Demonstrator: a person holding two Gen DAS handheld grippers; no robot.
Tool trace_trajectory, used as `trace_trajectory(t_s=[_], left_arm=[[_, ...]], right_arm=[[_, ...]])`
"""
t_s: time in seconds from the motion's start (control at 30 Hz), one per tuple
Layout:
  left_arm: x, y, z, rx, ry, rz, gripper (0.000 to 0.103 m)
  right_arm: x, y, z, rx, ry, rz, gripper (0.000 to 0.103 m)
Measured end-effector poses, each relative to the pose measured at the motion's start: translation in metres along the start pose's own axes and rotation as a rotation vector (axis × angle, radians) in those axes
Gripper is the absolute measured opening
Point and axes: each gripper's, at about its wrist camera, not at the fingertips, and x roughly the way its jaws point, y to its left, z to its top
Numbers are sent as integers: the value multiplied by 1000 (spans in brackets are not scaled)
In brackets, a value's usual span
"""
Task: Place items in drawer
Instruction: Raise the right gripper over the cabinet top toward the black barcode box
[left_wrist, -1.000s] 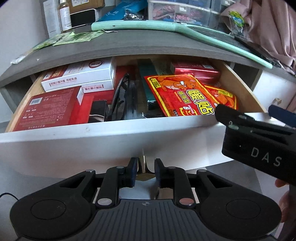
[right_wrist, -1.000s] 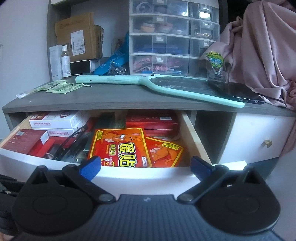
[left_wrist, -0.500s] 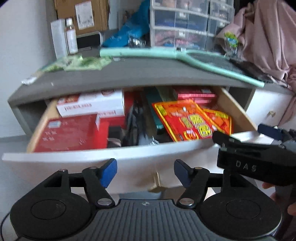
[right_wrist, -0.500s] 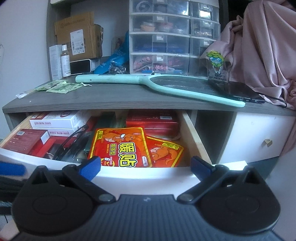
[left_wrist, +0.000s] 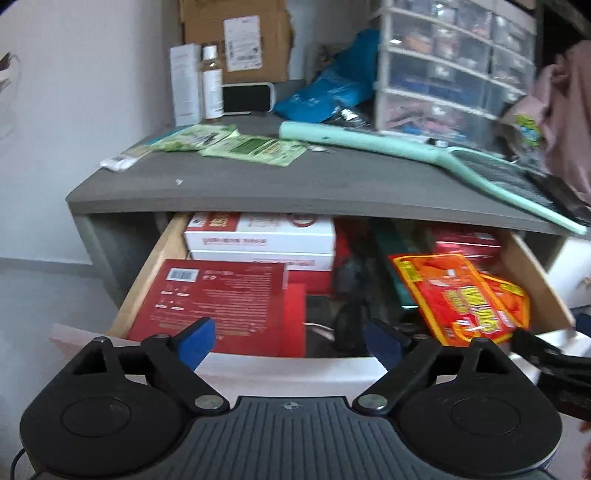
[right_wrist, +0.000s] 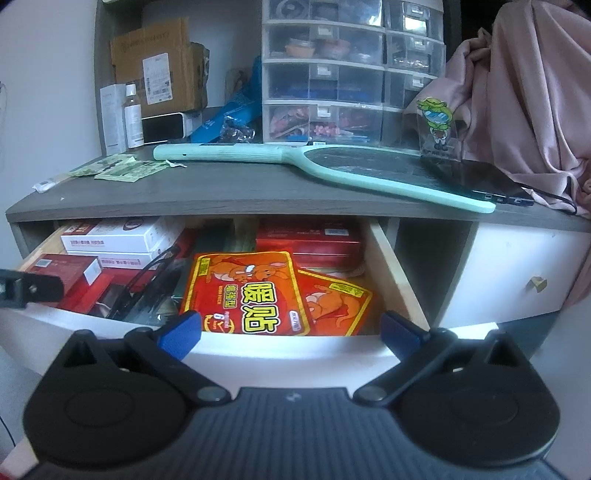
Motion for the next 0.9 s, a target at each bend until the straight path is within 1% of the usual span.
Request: trace_trajectory(t_s=[0.07,0.2,0.3,0.63,0.73,0.83,0.9], left_arm=[[9,3,1,2,18,11,91],[15,4,-1,29,16,21,96],[16,5,-1,29,19,5,100],[21,6,-1,27,33,-22,101],[23,10,4,33,56,-33,101],[21,14,12,36,34,-37,101],[22,19,18,15,40,-46,101]], right_arm=[[0,0,0,-2,2,0,103],[2,3,0,-4,4,-1,103],[1,3,0,-5,8,-2,103],[7,4,12,-7,52,-21,103],[8,4,16,-8,66,-27,103],[11,4,20,-10,78,-35,103],[13,4,25,-11,80,-41,103]])
